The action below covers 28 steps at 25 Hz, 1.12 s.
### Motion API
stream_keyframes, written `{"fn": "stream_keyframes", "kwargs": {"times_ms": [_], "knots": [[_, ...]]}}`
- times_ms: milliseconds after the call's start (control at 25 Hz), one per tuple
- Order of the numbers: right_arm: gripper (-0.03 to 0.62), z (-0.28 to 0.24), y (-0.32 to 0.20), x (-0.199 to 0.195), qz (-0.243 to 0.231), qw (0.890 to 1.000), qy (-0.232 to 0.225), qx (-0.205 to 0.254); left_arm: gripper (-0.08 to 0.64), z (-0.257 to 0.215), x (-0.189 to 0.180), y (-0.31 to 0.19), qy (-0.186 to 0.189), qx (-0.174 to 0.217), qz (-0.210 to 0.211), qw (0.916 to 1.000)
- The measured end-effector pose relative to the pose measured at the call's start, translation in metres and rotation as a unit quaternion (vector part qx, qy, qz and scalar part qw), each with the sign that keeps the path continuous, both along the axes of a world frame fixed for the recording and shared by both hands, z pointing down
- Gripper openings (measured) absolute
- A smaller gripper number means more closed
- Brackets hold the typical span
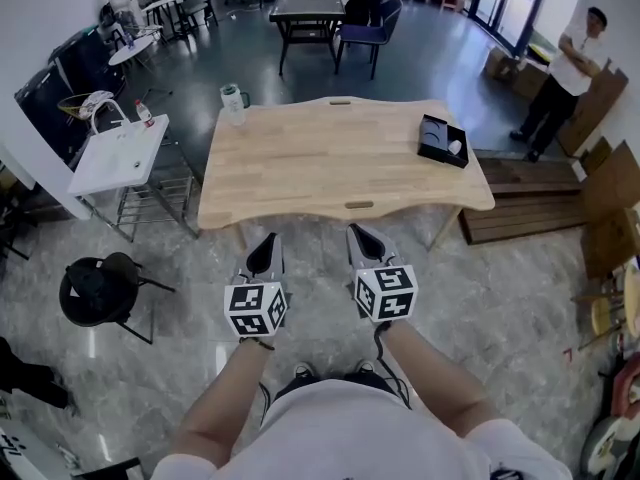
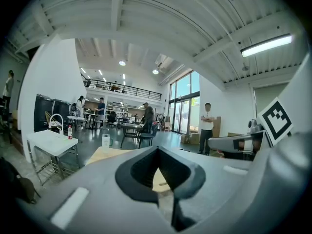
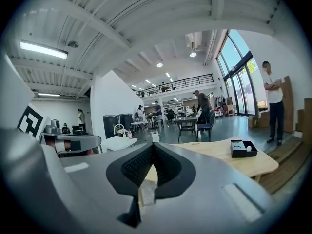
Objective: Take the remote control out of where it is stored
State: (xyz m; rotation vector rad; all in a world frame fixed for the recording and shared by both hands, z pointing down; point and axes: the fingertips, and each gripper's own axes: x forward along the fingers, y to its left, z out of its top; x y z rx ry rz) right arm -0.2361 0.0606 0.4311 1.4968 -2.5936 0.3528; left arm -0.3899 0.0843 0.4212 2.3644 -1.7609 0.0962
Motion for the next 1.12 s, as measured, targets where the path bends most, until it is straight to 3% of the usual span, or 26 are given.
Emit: {"fn": "stream_keyframes", "kwargs": {"times_ms": [400, 680, 880, 1120], "knots": [[0.026, 0.006, 0.003, -0.003, 0.034, 0.999, 0.007, -0.007, 0.0, 0.002, 0.002, -0.007, 0.012, 0.001, 0.034, 0.9993], [0.026, 0.01, 0.012, 0.016, 0.088, 0.996, 0.013, -0.01, 0.0, 0.004, 0.014, -0.018, 0.023, 0.002, 0.076, 0.9969], [0.026, 0.016, 0.001, 0.062, 0.13, 0.991, 0.014, -0.013, 0.0, 0.014, 0.053, -0.04, 0.021, -0.004, 0.11, 0.9937], [0.026, 0.026, -0.047, 0.163, 0.194, 0.981, -0.003, -0.019, 0.0, 0.026, 0.137, -0.094, 0.007, -0.016, 0.16, 0.987]]}}
